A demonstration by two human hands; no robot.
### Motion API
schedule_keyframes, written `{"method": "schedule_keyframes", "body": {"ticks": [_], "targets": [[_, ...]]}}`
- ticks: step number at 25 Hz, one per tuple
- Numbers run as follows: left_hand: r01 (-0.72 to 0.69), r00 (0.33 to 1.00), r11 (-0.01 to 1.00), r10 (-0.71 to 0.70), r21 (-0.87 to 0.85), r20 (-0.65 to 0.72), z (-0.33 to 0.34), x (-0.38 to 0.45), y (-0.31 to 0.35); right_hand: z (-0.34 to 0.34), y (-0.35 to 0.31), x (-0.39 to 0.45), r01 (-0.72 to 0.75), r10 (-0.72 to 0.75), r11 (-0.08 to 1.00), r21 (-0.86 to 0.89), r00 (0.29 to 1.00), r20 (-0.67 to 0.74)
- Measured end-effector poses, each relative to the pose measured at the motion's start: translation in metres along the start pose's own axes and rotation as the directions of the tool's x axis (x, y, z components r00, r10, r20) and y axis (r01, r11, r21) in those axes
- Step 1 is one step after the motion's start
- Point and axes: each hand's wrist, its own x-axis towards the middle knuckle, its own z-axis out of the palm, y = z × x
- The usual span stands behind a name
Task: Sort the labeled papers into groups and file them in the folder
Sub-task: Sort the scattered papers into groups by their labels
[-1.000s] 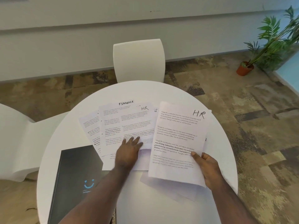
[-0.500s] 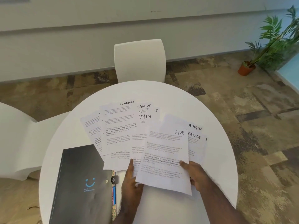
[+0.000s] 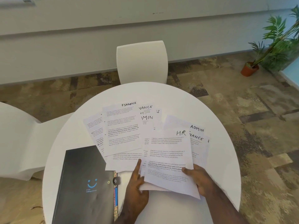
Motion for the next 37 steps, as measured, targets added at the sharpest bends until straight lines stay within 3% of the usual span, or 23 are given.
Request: {"method": "schedule_keyframes", "body": {"ticks": [4,6,8,11,13,16,18,21,25,30,34,37], "targets": [[0.145,0.983,0.975,-0.124,0.169,-0.133,-0.018,0.018,0.002,-0.020,-0.016,-0.010,0.073,-0.075,0.988,0.138,0.997,0.009],[0.171,0.982,0.935,-0.136,0.309,-0.129,-0.025,0.033,-0.007,-0.033,-0.027,-0.014,0.139,-0.139,0.972,0.191,0.990,-0.014],[0.047,0.994,0.846,-0.092,0.530,0.060,-0.027,0.046,-0.022,-0.047,-0.039,-0.017,0.210,-0.200,0.950,0.232,0.978,-0.067],[-0.154,0.898,0.639,-0.228,0.754,0.377,-0.027,0.060,-0.039,-0.072,-0.051,-0.020,0.328,-0.277,0.886,0.328,0.941,-0.192],[-0.190,0.868,0.635,-0.248,0.749,0.430,-0.027,0.067,-0.040,-0.086,-0.056,-0.024,0.382,-0.301,0.854,0.352,0.916,-0.265],[-0.181,0.913,0.680,-0.152,0.711,0.378,-0.025,0.080,-0.038,-0.103,-0.055,-0.034,0.414,-0.307,0.834,0.365,0.898,-0.317],[-0.091,0.959,0.715,-0.125,0.693,0.255,-0.022,0.084,-0.031,-0.115,-0.049,-0.040,0.422,-0.299,0.823,0.381,0.891,-0.341],[0.122,0.977,0.768,-0.204,0.628,0.059,-0.023,0.092,-0.018,-0.132,-0.038,-0.043,0.429,-0.278,0.804,0.411,0.883,-0.378],[0.215,0.967,0.712,-0.249,0.669,-0.046,-0.035,0.116,-0.010,-0.142,-0.025,-0.051,0.422,-0.246,0.790,0.444,0.882,-0.402],[0.411,0.907,0.817,-0.322,0.404,-0.271,-0.053,0.143,-0.002,-0.144,-0.003,-0.054,0.327,-0.151,0.829,0.454,0.912,-0.381],[0.408,0.886,0.878,-0.316,0.249,-0.339,-0.063,0.149,0.004,-0.143,0.006,-0.055,0.295,-0.123,0.843,0.450,0.920,-0.373],[0.351,0.909,0.912,-0.277,0.213,-0.312,-0.055,0.145,0.013,-0.141,0.005,-0.053,0.291,-0.124,0.847,0.446,0.922,-0.367]]}}
